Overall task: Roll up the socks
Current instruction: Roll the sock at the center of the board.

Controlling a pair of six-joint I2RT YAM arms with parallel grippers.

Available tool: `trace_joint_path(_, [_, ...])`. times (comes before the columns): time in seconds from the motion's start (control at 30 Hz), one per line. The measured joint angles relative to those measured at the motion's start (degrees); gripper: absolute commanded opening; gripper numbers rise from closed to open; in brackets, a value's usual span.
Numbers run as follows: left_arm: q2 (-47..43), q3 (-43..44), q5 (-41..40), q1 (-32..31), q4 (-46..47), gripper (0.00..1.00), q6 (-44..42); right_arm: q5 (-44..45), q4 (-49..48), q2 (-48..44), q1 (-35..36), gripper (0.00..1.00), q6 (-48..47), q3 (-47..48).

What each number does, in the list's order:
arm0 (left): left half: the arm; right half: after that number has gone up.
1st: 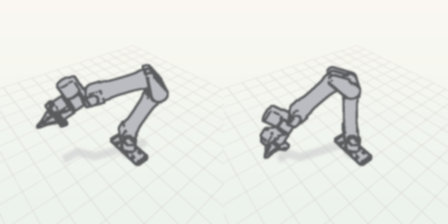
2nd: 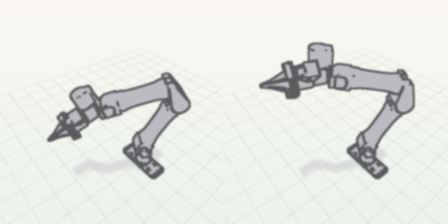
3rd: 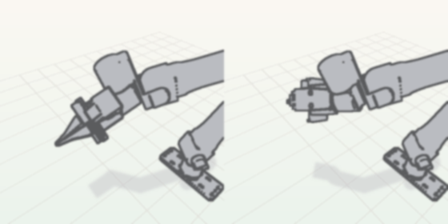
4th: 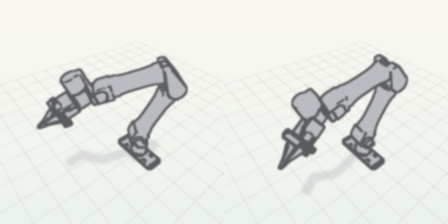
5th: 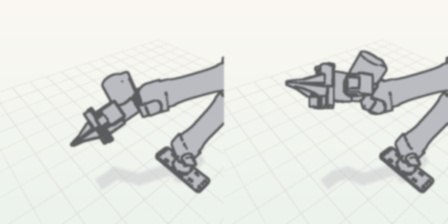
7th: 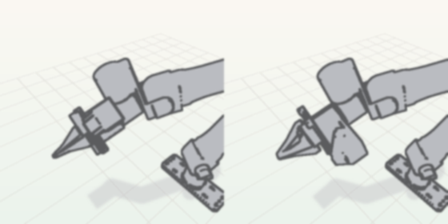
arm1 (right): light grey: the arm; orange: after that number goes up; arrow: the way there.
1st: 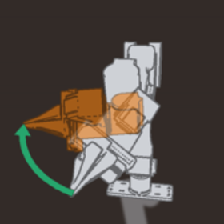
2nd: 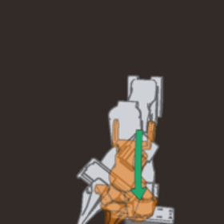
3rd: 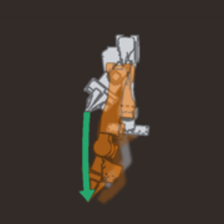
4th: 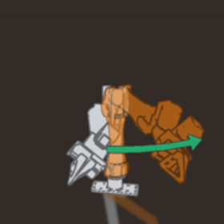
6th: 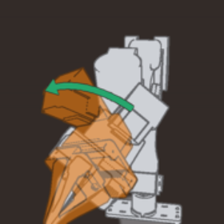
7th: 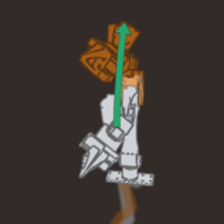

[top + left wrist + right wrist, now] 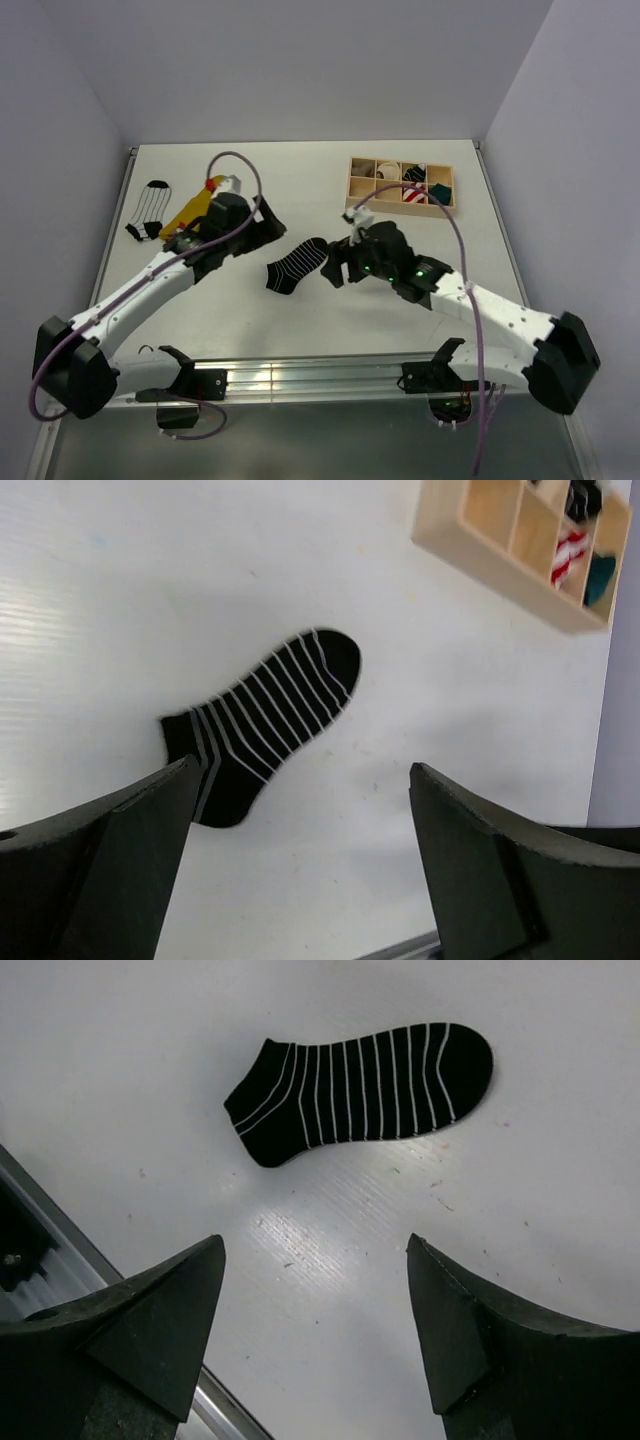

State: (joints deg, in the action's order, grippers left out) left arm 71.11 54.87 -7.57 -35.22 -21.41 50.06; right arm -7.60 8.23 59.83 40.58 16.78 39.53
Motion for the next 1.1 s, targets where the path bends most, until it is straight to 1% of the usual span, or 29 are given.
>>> trace_joint_path(0.1, [-5.0, -2.4, 0.5, 7.2, -1.1, 0.95, -1.0, 6.1, 0.0, 10.1, 7.7, 0.8, -2.4, 5.8])
trace_joint_path(0.2, [-9.4, -5.4, 0.9, 14.1, -3.8, 0.97, -2.4, 10.3, 0.0, 19.4, 13.1, 0.8, -4.5, 11.5])
trace_joint_path(0.33, [-13.8, -7.4, 2.4, 19.1, -7.3, 0.97, -4.2, 14.7, 0.9, 32.4, 19.0, 0.78, -7.4, 20.4])
trace_joint_path(0.37, [-14.7, -7.6, 2.8, 20.0, -7.8, 0.99, -4.7, 15.6, 1.1, 34.7, 19.9, 0.77, -7.8, 22.2])
trace_joint_path(0.47, [-18.1, -8.3, 4.3, 22.3, -9.0, 0.99, -6.4, 17.7, 2.1, 41.9, 22.5, 0.73, -9.2, 27.9])
trace_joint_path(0.63, [-22.3, -9.5, 4.7, 23.9, -9.8, 1.0, -9.2, 19.5, 3.8, 48.2, 24.1, 0.68, -10.5, 32.2])
trace_joint_path(0.83, [-22.6, -10.9, 4.7, 24.9, -10.0, 0.99, -11.5, 21.1, 5.2, 51.8, 24.1, 0.62, -10.6, 33.7])
trace_joint_path(1.1, [-24.1, -11.6, 5.5, 27.9, -9.9, 0.99, -12.7, 22.9, 5.1, 56.1, 24.1, 0.54, -10.9, 37.2])
